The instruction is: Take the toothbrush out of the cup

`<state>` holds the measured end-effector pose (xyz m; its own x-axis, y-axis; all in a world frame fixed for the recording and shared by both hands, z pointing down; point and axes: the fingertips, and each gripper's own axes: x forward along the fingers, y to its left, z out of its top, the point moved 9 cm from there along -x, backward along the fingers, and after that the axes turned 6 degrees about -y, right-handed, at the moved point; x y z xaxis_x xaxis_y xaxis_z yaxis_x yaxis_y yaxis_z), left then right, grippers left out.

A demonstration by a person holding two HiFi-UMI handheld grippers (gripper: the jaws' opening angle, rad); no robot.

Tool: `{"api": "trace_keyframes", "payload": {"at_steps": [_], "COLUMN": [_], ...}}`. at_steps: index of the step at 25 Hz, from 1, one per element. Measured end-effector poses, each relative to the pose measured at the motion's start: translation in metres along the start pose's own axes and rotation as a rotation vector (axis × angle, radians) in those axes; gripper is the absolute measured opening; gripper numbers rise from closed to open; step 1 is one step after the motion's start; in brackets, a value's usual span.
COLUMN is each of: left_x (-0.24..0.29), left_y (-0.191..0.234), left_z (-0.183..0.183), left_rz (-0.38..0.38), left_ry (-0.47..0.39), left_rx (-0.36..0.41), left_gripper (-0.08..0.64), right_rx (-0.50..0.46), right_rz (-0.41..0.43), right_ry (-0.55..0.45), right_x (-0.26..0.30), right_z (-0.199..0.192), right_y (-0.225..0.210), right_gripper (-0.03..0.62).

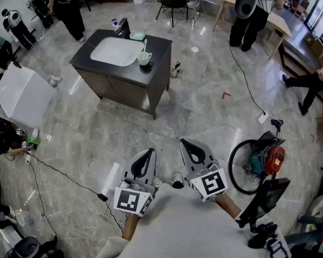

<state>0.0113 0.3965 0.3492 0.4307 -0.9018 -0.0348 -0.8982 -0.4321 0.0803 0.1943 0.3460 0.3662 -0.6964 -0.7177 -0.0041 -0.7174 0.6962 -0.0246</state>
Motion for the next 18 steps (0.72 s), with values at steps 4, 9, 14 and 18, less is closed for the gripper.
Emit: {"api": "trace_keyframes", "payload": {"at_steps": [4, 9, 14, 18], "left_x": [0.001, -0.005, -0.017, -0.028], "left_y": [0.002, 0.008, 0.025, 0.041], "left_z": [0.001, 0.002, 0.001, -0.001], "left_rz": [-0.007, -0.013, -0.026, -0.045], "left_ry": [0.002, -0.002, -0.014, -0.027], "left_rx": [-0.001, -0.002, -0.009, -0.018], "left_gripper": [0.005, 0.005, 0.005, 0.003], "right_rx": [0.019, 0.035, 0.006, -0.007], "right_rz": [-0.007, -0.025, -0.045, -0.065], "right_ry": [-0.011, -0.015, -0.009, -0.009], "right_x": [0.000, 0.000, 0.009, 0.017], "right_z": [0.003, 0.003, 0.003, 0.003], "right_y": [-0.002, 0.003, 0.022, 0.039], "right_gripper": [0.004, 0.005, 0.003, 0.005]}}
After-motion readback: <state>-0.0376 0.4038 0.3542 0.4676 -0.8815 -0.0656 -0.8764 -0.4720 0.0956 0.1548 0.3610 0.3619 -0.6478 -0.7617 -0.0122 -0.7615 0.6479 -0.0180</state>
